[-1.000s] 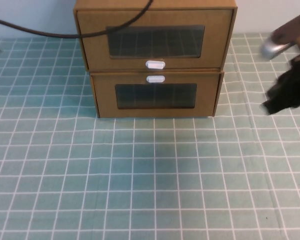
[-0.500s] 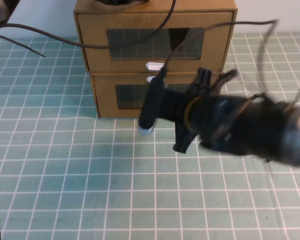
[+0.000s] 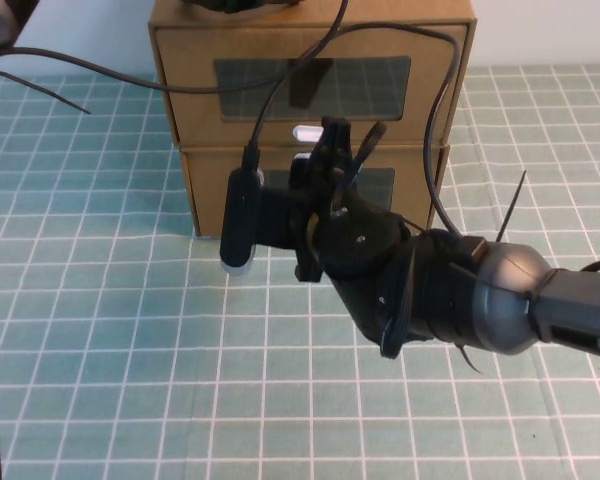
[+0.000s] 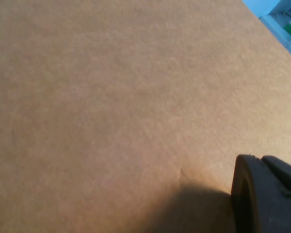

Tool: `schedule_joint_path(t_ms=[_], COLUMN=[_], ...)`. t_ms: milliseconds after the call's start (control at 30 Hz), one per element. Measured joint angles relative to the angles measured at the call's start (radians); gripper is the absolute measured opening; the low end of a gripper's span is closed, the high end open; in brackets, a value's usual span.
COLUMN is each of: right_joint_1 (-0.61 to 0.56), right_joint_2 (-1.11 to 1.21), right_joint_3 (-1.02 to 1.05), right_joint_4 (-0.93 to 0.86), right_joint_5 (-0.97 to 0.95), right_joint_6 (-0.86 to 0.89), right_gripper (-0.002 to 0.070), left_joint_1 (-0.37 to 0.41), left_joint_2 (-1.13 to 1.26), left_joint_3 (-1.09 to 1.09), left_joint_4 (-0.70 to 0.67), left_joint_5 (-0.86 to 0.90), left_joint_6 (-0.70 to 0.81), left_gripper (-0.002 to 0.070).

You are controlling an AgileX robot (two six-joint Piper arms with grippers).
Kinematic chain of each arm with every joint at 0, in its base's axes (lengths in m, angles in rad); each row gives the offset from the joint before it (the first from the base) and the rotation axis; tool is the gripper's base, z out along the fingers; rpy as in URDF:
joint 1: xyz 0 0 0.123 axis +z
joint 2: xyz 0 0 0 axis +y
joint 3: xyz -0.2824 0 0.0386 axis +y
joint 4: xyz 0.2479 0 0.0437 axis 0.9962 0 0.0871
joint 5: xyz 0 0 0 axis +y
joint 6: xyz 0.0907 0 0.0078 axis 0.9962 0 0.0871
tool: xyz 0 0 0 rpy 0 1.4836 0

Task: Open the shoe box
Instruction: 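Pull the top drawer of the cardboard box fully open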

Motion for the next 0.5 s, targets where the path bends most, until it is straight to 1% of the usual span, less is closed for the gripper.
schedule_joint_path(t_ms=[33,100,167,233,500], right_joint_1=[0.002,0.002,-0.002,-0.006,-0.031], right_joint_2=[0.000,0.002,0.004,0.009,0.063], right_joint_3=[-0.009,-0.022,-0.030,-0.033,-0.079], right_joint_4=[-0.002,-0.004,-0.006,-0.008,-0.008], right_joint_5=[0.009,0.024,0.030,0.034,0.042], right_joint_6=[0.000,0.002,-0.005,-0.026,-0.044], right_gripper=[0.0207,0.0276,0.0310,0.0317,0.0309], left_joint_1=[0.000,0.000,0.000,0.000,0.000], left_joint_2=[0.000,0.000,0.000,0.000,0.000], left_joint_3=[0.000,0.000,0.000,0.000,0.000], left_joint_4=[-0.001,-0.003,-0.003,-0.005,-0.005], left_joint_5=[0.002,0.002,0.002,0.002,0.002], left_joint_6=[0.000,-0.002,-0.002,-0.002,-0.002], left_gripper=[-0.0004,-0.0004,-0.0004,-0.0004,-0.0004])
